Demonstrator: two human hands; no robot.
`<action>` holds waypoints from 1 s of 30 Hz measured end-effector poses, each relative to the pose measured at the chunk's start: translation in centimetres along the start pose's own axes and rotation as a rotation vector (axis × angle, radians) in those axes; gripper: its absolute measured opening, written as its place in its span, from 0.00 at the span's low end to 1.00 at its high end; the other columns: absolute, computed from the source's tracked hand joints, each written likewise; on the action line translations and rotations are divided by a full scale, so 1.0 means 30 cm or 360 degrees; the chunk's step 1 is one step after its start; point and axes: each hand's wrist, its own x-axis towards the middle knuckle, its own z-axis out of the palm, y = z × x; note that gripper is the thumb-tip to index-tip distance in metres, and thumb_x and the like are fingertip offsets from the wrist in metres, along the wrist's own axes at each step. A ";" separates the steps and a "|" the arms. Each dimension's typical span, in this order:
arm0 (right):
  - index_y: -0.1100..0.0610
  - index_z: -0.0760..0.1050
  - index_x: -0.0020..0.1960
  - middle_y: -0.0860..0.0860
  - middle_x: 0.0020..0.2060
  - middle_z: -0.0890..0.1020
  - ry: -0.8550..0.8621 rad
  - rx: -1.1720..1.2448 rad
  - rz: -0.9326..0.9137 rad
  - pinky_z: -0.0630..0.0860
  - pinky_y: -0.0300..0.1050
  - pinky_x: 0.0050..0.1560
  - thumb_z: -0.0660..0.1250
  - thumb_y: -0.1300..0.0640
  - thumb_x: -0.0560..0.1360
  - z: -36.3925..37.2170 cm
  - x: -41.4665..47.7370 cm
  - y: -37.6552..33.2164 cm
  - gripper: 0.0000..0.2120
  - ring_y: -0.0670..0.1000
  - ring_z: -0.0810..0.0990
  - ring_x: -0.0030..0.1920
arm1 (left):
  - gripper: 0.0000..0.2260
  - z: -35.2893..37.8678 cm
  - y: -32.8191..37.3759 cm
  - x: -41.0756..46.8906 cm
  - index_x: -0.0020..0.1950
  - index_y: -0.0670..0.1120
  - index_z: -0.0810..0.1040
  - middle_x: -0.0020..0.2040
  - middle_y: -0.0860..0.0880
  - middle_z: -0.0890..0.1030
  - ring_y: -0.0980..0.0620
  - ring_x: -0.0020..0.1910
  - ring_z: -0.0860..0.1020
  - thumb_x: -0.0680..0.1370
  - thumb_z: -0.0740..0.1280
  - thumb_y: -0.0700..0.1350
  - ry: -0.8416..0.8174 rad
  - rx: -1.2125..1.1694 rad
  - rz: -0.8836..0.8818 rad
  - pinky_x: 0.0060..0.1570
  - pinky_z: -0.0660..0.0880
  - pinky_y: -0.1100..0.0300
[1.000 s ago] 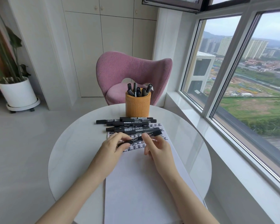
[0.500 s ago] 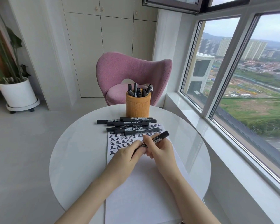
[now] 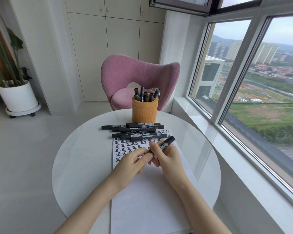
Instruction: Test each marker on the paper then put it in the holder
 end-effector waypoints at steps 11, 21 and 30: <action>0.52 0.68 0.28 0.48 0.21 0.70 -0.0018 0.0069 -0.0019 0.66 0.44 0.33 0.61 0.60 0.81 0.002 0.005 0.007 0.22 0.54 0.68 0.30 | 0.13 -0.005 0.043 -0.006 0.45 0.34 0.71 0.21 0.56 0.66 0.59 0.20 0.56 0.81 0.58 0.44 -0.0081 -0.0215 -0.0127 0.20 0.53 0.68; 0.53 0.66 0.27 0.49 0.21 0.66 0.0035 0.0063 -0.0004 0.64 0.43 0.32 0.67 0.56 0.77 -0.005 0.010 0.001 0.21 0.51 0.66 0.26 | 0.11 -0.011 0.041 -0.008 0.44 0.45 0.77 0.23 0.56 0.61 0.56 0.23 0.56 0.78 0.61 0.51 -0.0044 -0.0196 -0.0107 0.22 0.54 0.66; 0.52 0.58 0.30 0.52 0.27 0.55 0.0349 0.0525 0.0196 0.49 0.45 0.32 0.72 0.60 0.72 -0.075 0.039 -0.001 0.23 0.52 0.50 0.30 | 0.10 -0.038 -0.005 -0.033 0.54 0.49 0.73 0.30 0.51 0.64 0.56 0.25 0.60 0.77 0.55 0.47 0.0152 -0.0249 -0.0160 0.25 0.57 0.68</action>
